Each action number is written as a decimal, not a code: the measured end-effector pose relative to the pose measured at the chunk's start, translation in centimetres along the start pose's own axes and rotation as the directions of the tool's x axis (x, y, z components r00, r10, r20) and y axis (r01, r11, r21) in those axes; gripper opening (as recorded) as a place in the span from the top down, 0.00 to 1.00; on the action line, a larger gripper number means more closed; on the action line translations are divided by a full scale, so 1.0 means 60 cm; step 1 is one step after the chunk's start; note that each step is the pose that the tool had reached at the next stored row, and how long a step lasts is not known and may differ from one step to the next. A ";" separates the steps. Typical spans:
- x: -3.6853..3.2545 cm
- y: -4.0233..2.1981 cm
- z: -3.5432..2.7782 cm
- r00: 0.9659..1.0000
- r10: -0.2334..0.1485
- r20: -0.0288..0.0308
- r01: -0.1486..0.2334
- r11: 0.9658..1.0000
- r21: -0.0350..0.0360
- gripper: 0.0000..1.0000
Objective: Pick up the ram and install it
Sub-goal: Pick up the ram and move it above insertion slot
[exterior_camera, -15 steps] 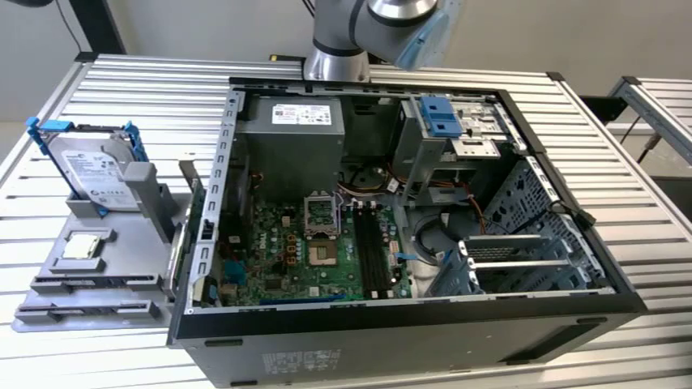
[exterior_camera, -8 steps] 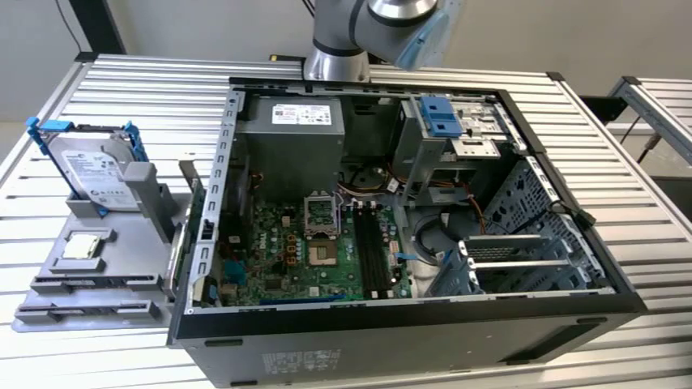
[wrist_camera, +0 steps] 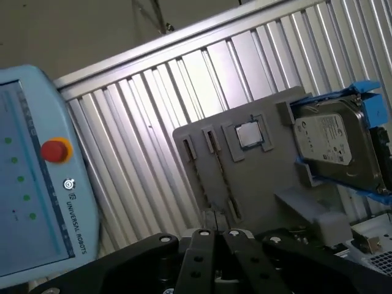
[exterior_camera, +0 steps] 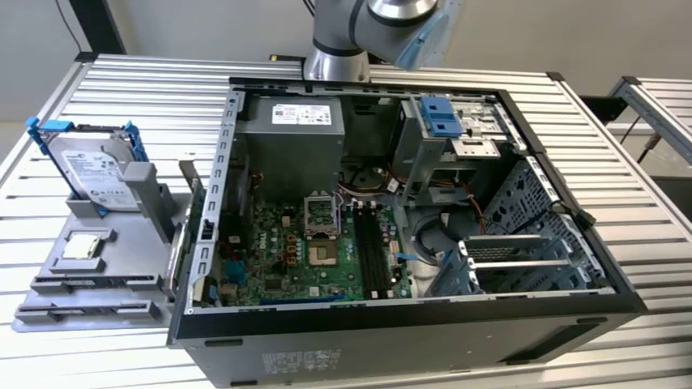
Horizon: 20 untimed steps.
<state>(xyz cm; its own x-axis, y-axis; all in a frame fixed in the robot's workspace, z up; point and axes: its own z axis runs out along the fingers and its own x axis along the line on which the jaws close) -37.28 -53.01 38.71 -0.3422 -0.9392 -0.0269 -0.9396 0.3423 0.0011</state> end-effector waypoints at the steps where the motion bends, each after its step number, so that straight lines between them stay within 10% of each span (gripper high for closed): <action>1: 0.000 0.000 0.000 1.000 -0.018 0.000 0.018 1.000 0.000 1.00; 6: 0.000 0.000 0.000 0.994 -0.109 0.001 0.109 0.994 0.000 1.00; 11: 0.000 0.000 0.000 0.980 -0.198 0.001 0.198 0.980 -0.002 1.00; 20: 0.000 0.000 0.001 0.928 -0.372 0.002 0.372 0.928 -0.007 1.00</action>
<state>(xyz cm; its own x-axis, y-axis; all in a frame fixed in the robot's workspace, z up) -37.29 -53.01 38.68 0.0320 -0.9991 -0.0278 -0.9995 -0.0320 -0.0019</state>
